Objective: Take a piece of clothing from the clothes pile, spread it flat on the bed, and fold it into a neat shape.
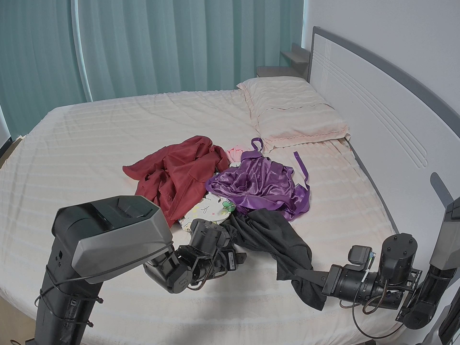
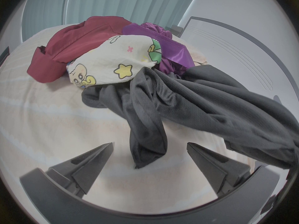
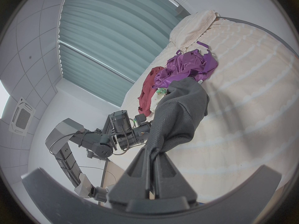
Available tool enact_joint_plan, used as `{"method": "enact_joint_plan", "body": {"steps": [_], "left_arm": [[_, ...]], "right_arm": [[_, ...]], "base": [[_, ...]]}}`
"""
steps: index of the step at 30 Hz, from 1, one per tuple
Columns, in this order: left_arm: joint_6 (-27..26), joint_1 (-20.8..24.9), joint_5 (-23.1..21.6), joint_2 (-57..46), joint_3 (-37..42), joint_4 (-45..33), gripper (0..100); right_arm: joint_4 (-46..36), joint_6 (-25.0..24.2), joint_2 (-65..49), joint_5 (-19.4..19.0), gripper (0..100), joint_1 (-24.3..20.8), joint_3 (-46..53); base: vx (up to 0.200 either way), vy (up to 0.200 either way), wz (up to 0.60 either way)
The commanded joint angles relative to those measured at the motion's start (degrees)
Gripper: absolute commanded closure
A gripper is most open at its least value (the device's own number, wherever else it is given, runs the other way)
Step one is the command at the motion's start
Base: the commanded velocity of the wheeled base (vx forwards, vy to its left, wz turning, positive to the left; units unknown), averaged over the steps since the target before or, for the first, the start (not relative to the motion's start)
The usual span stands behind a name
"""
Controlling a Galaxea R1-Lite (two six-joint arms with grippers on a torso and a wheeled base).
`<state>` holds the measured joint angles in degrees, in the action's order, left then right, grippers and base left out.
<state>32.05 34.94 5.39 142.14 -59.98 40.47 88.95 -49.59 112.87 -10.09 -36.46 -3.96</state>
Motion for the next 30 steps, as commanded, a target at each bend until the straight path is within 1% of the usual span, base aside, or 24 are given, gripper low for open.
{"method": "enact_joint_plan", "body": {"steps": [1, 3, 6, 7, 13, 17, 20, 22, 26, 27, 28, 29, 30], "left_arm": [[-0.85, 0.04, 0.06, 1.82, -5.76, -3.56, 0], [-0.85, 0.22, 0.06, 2.17, -7.7, -5.58, 0], [-0.94, 0.22, 0.06, 2.26, -8.31, -6.9, 0], [-0.85, 0.22, 0.06, 2.26, -8.49, -7.16, 100], [-0.85, 0.22, 0.15, 2.26, -8.58, -7.69, 100], [-2.17, 0.22, 2.43, 2.17, -8.23, -8.04, 100], [-1.73, 0.13, 3.23, 1.91, -6.47, -7.95, 100], [-0.58, -0.31, 2.61, -1.43, -1.37, -6.11, 100], [4.78, -0.13, 0.5, -10.92, 10.76, 1.71, 100], [5.39, -0.05, 0.06, -14.44, 14.63, 4.35, 100], [5.48, -0.05, -0.11, -15.93, 16.3, 5.58, 100], [5.66, 0.13, -1.17, -21.73, 22.62, 9.8, 100], [5.74, 0.22, -1.52, -24.63, 25.26, 11.47, 100]], "right_arm": [[0.61, 0.02, -0.28, -0.01, 100, -0.1, 0.09], [0.61, 0.02, -0.28, -0.01, 100, -0.1, 0.09], [0.61, -0.07, -0.28, -0.01, 100, -0.1, 0.09], [0.61, 0.02, -0.28, -0.01, 100, -0.1, 0.09], [0.61, -0.07, -0.11, -0.01, 100, -0.1, 0.09], [0.52, -0.07, 0.33, -0.1, 100, -0.01, 0.18], [0.52, -0.24, 0.59, -0.1, 100, -0.01, 0.18], [0.52, -0.33, 0.86, -0.1, 100, 0.08, 0.18], [0.52, 0.02, 0.68, -0.01, 100, -0.1, -0.52], [0.52, 0.11, 0.42, -0.01, 100, -0.19, -0.61], [0.61, 0.2, 0.24, -0.01, 100, -0.28, -0.7], [0.52, 0.28, -0.9, 0.07, 100, -0.36, -0.96], [0.61, 0.2, -1.6, 0.07, 100, -0.54, -1.22]], "base": [[0.0, 0.0, 0.0], [0.0, 0.0, 0.0], [0.0, 0.0, 0.0], [0.0, 0.0, 0.0], [0.0, 0.0, 0.0], [0.0, 0.0, 0.0], [0.0, 0.0, 0.0], [0.0, 0.0, 0.0], [0.0, 0.0, 0.0], [0.0, 0.0, 0.0], [0.0, 0.0, 0.0], [0.0, 0.0, 0.0], [0.0, 0.0, 0.0]]}}
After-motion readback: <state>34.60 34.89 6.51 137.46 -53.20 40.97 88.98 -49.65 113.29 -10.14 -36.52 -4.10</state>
